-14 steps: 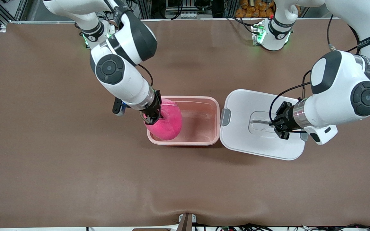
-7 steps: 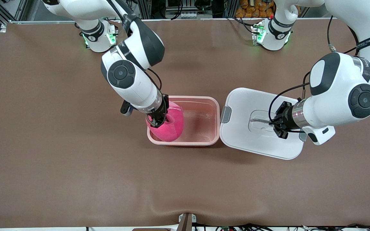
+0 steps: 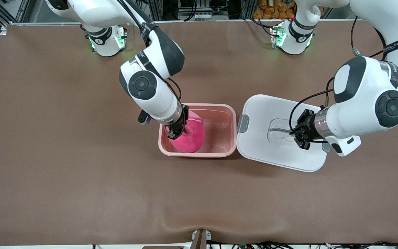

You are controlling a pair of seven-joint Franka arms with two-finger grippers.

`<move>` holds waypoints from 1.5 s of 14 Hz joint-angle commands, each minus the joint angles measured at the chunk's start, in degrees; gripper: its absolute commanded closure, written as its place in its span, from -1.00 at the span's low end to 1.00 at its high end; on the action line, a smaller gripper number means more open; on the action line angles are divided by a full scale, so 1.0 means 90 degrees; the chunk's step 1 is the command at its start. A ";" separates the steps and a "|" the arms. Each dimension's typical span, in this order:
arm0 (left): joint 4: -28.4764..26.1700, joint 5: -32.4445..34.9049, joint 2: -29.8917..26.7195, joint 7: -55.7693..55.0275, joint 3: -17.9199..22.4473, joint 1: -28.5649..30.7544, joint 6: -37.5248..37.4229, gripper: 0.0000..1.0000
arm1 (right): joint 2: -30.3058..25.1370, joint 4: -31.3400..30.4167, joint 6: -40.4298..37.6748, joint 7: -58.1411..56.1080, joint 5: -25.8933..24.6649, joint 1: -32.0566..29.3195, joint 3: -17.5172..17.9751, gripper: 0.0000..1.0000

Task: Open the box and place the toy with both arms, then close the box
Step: 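Lower the pink toy into the open box with the right gripper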

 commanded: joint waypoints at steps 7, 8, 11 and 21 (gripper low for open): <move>-0.0238 -0.0138 -0.0236 0.0102 -0.0033 0.0035 -0.0032 1.00 | 0.1180 0.0245 0.1041 0.0776 -0.0626 0.0542 -0.0076 1.00; -0.0238 -0.0138 -0.0236 0.0102 -0.0033 0.0035 -0.0032 1.00 | 0.1288 0.0245 0.1333 0.0835 -0.0626 0.0687 -0.0086 1.00; -0.0238 -0.0138 -0.0227 0.0102 -0.0033 0.0015 -0.0032 1.00 | 0.1600 0.0235 0.2221 0.1050 -0.0606 0.0913 -0.0076 1.00; -0.0238 -0.0138 -0.0197 0.0102 -0.0033 -0.0014 -0.0032 1.00 | 0.2275 0.0187 0.3426 0.0884 -0.1123 0.1245 -0.0076 1.00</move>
